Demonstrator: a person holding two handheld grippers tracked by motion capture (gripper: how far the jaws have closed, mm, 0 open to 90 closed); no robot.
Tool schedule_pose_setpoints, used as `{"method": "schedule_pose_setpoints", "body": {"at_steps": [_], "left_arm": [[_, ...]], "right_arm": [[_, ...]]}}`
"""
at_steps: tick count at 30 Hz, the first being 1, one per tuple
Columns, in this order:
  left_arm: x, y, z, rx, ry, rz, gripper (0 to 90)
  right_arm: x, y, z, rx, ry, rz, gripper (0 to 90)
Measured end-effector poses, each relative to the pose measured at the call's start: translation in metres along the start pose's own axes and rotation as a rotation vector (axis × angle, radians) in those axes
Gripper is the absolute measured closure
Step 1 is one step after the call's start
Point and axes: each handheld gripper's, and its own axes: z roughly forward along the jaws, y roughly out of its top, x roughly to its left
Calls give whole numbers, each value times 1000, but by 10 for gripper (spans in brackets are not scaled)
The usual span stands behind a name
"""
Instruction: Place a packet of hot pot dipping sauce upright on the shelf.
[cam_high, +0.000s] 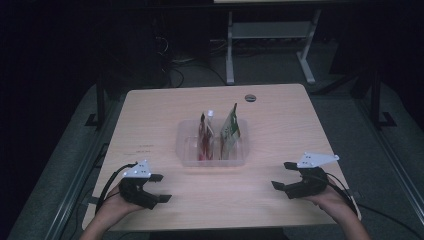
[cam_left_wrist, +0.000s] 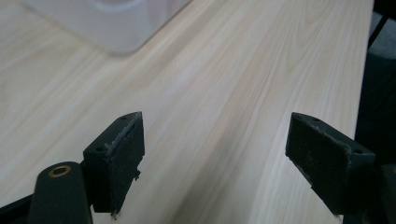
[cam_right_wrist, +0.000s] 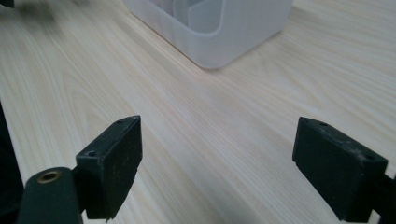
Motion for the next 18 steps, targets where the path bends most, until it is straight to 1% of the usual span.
{"method": "schedule_pose_setpoints", "body": {"at_steps": [3, 5, 7, 9, 15, 18], "left_arm": [[1, -7, -4, 29, 23, 8, 186], [2, -11, -5, 30, 18, 0, 185], [4, -11, -5, 33, 27, -4, 186], [4, -10, -5, 32, 25, 0, 186], [4, -10, -5, 36, 27, 13, 185], [5, -10, -5, 31, 30, 12, 185]], "right_arm": [[-3, -3, 3, 16, -4, -3, 153], [-4, -6, 6, 34, 3, 1, 153], [-5, -8, 9, 59, -2, -10, 153], [-6, -8, 10, 67, -7, -13, 153], [-8, -7, 8, 44, -8, -8, 147], [-8, -7, 6, 33, -9, -10, 145]]}}
